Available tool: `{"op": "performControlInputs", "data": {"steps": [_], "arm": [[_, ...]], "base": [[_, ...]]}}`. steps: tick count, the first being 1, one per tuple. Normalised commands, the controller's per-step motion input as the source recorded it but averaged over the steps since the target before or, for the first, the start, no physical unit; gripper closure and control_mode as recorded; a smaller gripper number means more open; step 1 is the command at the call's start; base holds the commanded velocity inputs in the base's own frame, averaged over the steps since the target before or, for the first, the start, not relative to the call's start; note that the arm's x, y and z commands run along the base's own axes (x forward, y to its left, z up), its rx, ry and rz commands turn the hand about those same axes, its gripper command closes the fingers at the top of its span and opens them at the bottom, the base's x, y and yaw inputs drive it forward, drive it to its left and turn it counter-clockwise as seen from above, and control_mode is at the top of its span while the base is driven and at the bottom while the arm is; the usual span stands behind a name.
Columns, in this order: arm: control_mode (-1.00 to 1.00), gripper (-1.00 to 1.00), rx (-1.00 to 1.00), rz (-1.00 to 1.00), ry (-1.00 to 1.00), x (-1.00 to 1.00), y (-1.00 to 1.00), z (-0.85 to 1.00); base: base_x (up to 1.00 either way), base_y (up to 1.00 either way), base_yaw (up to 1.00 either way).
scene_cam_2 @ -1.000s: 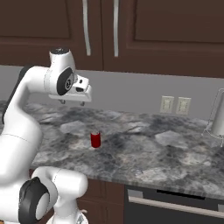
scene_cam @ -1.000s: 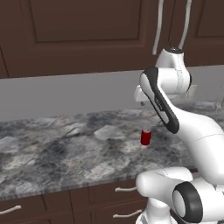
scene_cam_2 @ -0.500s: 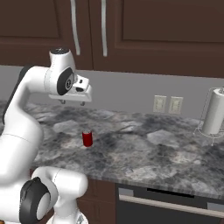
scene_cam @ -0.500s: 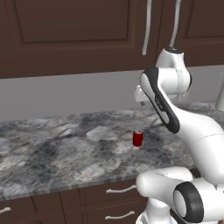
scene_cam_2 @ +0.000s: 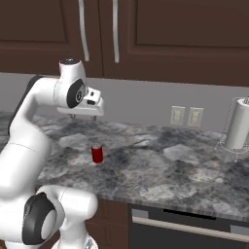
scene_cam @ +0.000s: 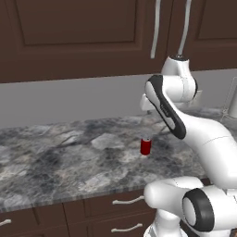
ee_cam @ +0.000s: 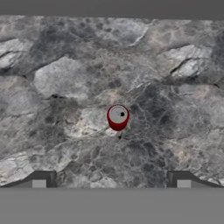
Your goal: Four empty soda cans are scattered around the kitchen. Gather all the cans and cluster them next to the stove for recycling.
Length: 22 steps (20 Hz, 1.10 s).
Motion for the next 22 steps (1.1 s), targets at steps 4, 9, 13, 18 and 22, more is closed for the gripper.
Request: {"op": "performControlInputs", "data": {"steps": [4, 9, 13, 18, 22], "arm": [[-1.00, -1.00, -0.11, 0.01, 0.11, 0.59, 0.02, -0.72], [-1.00, -1.00, -0.04, 0.00, 0.01, 0.33, 0.01, -0.49], [-1.00, -1.00, 0.03, 0.00, 0.01, 0.23, 0.00, -0.56], [-1.00, -1.00, 0.04, 0.00, 0.03, 0.15, 0.00, -0.57], [-1.00, -1.00, 0.01, 0.00, 0.03, 0.13, 0.00, -0.58]], "base": [[0.00, 0.00, 0.00], [0.00, 0.00, 0.00], [0.00, 0.00, 0.00], [0.00, 0.00, 0.00], [0.00, 0.00, 0.00]]}}
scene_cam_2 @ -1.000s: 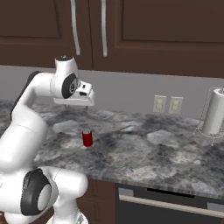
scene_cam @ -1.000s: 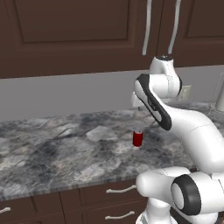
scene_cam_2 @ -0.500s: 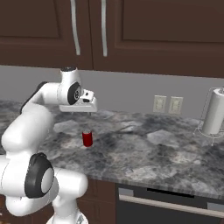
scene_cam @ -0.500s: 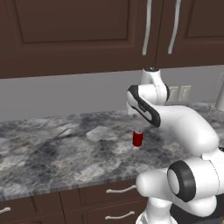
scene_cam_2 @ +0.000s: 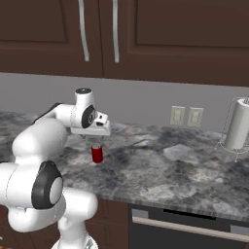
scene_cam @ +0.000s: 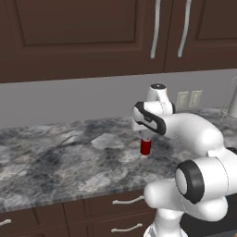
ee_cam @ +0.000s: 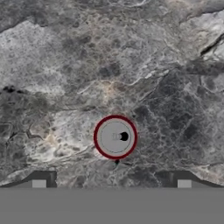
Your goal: Four empty soda cans are scattered around the kitchen. Gather all the cans and cluster them next to the stove for recycling.
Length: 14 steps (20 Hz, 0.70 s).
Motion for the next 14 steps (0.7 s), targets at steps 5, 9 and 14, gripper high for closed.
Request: {"op": "performControlInputs", "data": {"steps": [5, 9, 14], "arm": [[-1.00, -1.00, 0.00, 0.00, 0.00, 0.21, -0.03, -0.56], [-1.00, -1.00, 0.00, 0.00, 0.01, 0.23, -0.01, -0.47], [-1.00, -1.00, 0.00, 0.00, 0.00, 0.29, -0.03, -0.40]], "base": [[0.00, 0.00, 0.00], [0.00, 0.00, 0.00], [0.00, 0.00, 0.00]]}}
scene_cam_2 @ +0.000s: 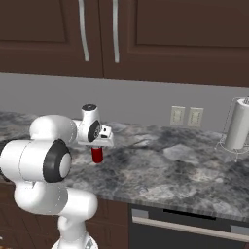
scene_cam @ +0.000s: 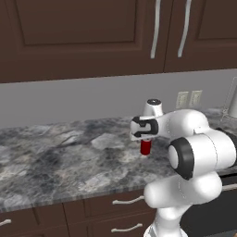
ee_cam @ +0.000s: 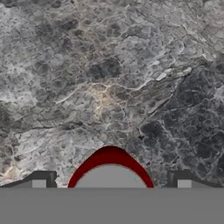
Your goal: Four empty soda cans are scattered around the kitchen. Gather all the cans and cluster them next to the stove for recycling.
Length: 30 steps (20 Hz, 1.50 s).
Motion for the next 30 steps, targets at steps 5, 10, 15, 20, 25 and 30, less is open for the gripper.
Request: {"op": "performControlInputs", "data": {"steps": [5, 10, 15, 20, 25, 30], "arm": [[-1.00, -1.00, 0.02, 0.00, 0.01, 0.09, 0.00, -0.28], [-1.00, 1.00, 0.03, 0.00, 0.01, -0.01, 0.00, -0.26], [-1.00, 1.00, 0.01, -0.01, 0.01, -0.09, 0.00, -0.13], [-1.00, 1.00, -0.01, -0.11, -0.01, -0.43, 0.04, 0.19], [-1.00, 1.00, 0.00, -0.15, -0.02, -0.54, 0.02, 0.51], [-1.00, 1.00, 0.00, -0.08, 0.02, -0.55, 0.02, 0.67]], "base": [[0.00, 0.00, 0.00], [0.00, 0.00, 0.00], [0.00, 0.00, 0.00], [0.00, 0.00, 0.00], [0.00, 0.00, 0.00], [0.00, 0.00, 0.00]]}}
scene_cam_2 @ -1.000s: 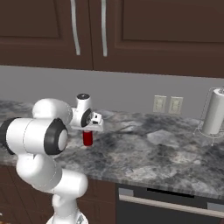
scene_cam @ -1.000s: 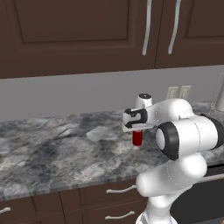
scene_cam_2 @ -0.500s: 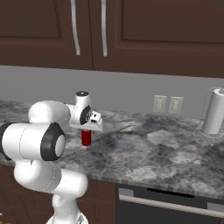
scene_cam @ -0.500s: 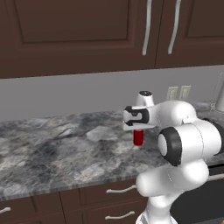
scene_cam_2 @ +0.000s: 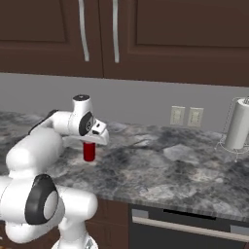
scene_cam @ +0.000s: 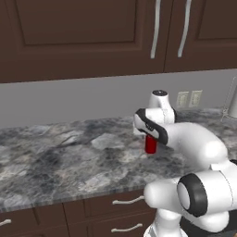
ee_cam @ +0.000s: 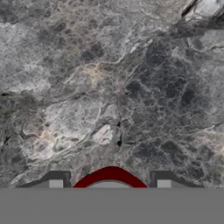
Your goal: Four empty soda cans are scattered around the kitchen. Gather all the cans and cluster them next to the stove for recycling.
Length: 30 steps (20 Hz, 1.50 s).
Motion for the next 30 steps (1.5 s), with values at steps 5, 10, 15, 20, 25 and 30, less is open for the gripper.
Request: {"op": "performControlInputs", "data": {"steps": [5, 10, 15, 20, 25, 30], "arm": [[-1.00, 1.00, -0.01, -0.01, -0.03, -0.83, 0.00, 0.44], [-1.00, 1.00, -0.05, 0.03, -0.18, -0.79, -0.01, 0.43], [-1.00, 1.00, 0.01, 0.04, -0.15, -0.63, -0.05, 0.24], [-1.00, 1.00, 0.00, 0.00, 0.00, 0.00, 0.00, 0.00], [1.00, 1.00, 0.00, 0.00, 0.00, -0.03, 0.07, 0.00], [1.00, 1.00, 0.00, 0.00, 0.00, 0.00, 0.00, 0.00]], "base": [[0.00, 0.00, 0.00], [0.00, 0.00, 0.00], [0.00, 0.00, 0.00], [0.00, 0.00, 0.00], [-0.05, 0.19, 0.00], [-0.09, 0.74, 0.11]]}}
